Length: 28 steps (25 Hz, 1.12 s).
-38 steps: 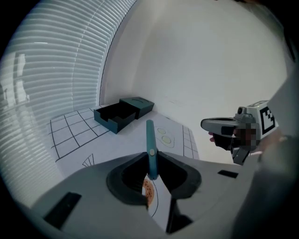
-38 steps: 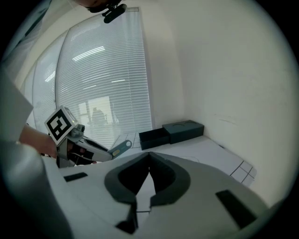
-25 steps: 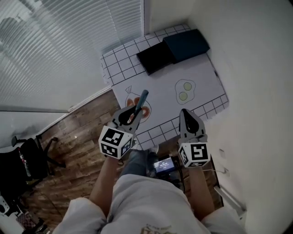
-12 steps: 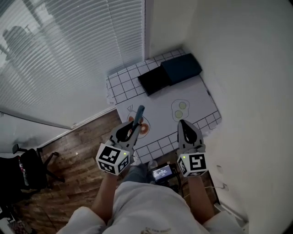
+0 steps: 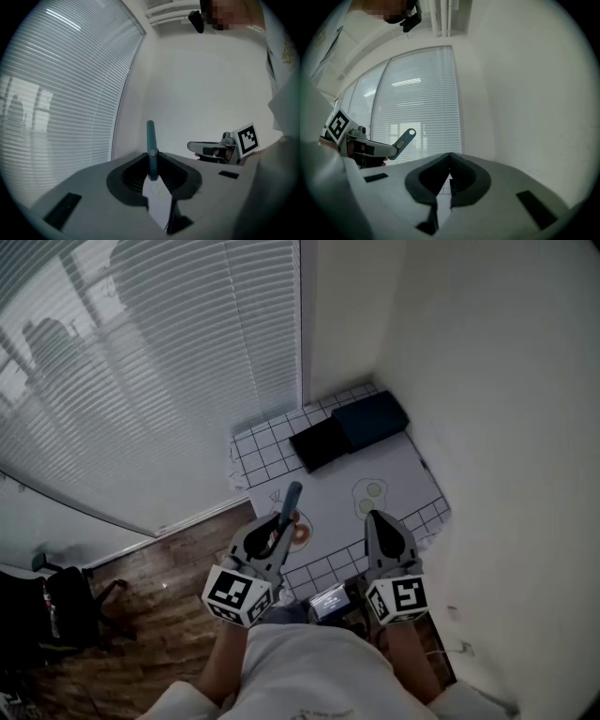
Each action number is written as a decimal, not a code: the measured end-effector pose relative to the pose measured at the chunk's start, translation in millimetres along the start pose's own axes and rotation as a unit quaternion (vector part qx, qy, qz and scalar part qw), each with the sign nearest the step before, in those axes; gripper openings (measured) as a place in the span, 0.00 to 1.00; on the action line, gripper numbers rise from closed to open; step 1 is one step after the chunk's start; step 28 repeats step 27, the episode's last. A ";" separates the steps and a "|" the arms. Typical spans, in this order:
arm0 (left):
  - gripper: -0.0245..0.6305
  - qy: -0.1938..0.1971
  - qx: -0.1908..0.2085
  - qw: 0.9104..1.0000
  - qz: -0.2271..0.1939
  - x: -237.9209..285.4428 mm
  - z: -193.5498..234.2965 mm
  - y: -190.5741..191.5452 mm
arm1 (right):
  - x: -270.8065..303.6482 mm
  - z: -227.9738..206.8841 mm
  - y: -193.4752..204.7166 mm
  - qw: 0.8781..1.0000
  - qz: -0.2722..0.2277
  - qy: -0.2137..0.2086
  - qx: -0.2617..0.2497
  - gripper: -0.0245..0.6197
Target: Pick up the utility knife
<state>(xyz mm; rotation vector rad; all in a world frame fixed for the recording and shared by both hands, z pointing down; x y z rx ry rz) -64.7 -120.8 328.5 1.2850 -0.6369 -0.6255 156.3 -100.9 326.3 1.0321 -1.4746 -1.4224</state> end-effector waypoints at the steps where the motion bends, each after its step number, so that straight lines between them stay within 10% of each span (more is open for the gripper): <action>1: 0.15 -0.002 -0.002 1.000 -0.004 -2.3 0.6 -2.4 | 1.3 2.4 -3.0 1.000 -0.002 -0.003 -0.004 0.05; 28: 0.15 0.002 -0.001 1.000 -0.027 -35.6 12.2 -10.6 | 6.2 34.6 -10.6 1.000 -0.015 -0.015 0.002 0.05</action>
Point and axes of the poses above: the fingertips, and each gripper's own axes: x forward along the fingers, z to its left, y out of its underside, the point moved 7 cm from there along -x, backward along the fingers, and after that the axes turned 4 degrees about -z, right-handed, at the moved point
